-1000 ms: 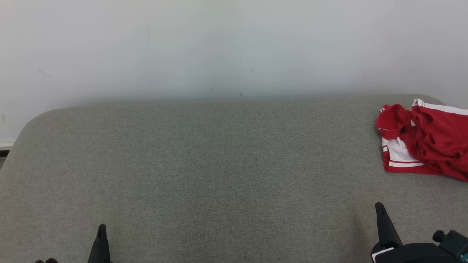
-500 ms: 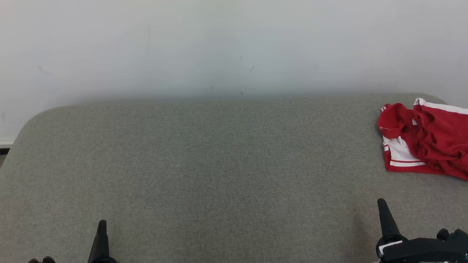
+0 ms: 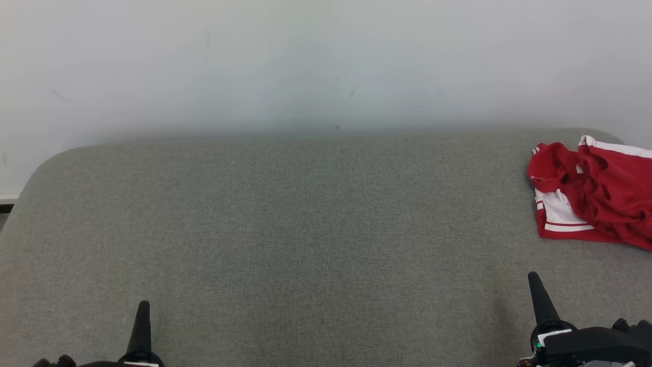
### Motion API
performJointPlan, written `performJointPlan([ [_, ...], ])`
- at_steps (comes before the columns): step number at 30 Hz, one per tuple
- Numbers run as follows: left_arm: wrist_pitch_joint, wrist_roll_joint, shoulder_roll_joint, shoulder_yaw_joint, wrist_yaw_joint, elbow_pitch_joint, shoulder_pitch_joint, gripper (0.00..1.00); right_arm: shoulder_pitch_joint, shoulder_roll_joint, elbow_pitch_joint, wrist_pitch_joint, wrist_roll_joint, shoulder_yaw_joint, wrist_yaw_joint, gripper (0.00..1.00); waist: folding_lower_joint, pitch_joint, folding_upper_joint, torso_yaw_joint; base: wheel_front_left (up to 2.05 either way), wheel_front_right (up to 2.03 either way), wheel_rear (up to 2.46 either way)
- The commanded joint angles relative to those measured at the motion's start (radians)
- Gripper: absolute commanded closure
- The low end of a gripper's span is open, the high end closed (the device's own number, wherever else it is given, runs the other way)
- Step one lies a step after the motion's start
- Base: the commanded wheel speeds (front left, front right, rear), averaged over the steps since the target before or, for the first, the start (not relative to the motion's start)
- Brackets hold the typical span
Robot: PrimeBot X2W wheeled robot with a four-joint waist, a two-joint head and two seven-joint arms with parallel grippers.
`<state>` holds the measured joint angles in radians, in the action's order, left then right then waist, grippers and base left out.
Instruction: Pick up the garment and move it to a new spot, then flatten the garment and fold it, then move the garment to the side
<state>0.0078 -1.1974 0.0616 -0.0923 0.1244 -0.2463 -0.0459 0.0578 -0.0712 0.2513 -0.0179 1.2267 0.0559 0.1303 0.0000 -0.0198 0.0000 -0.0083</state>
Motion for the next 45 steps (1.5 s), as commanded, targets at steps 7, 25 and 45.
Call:
performJointPlan([
  [7,0.020,-0.083,-0.003,-0.007,0.007,0.007,-0.029,1.00,0.022,0.004,-0.010,-0.018,0.074,0.014,0.000,1.00,0.0000,0.003,0.0000,0.001,0.00,0.00,0.00],
  [25,0.058,-0.228,-0.007,-0.014,0.009,0.005,-0.047,1.00,0.037,0.012,-0.009,-0.053,0.211,0.035,0.001,1.00,0.0000,0.011,0.0000,0.004,0.00,0.00,0.00],
  [45,0.097,-0.372,-0.011,-0.021,0.008,0.002,-0.064,1.00,0.049,0.020,-0.008,-0.088,0.343,0.055,0.001,1.00,0.0000,0.019,0.0000,0.007,0.00,0.00,0.00],
])
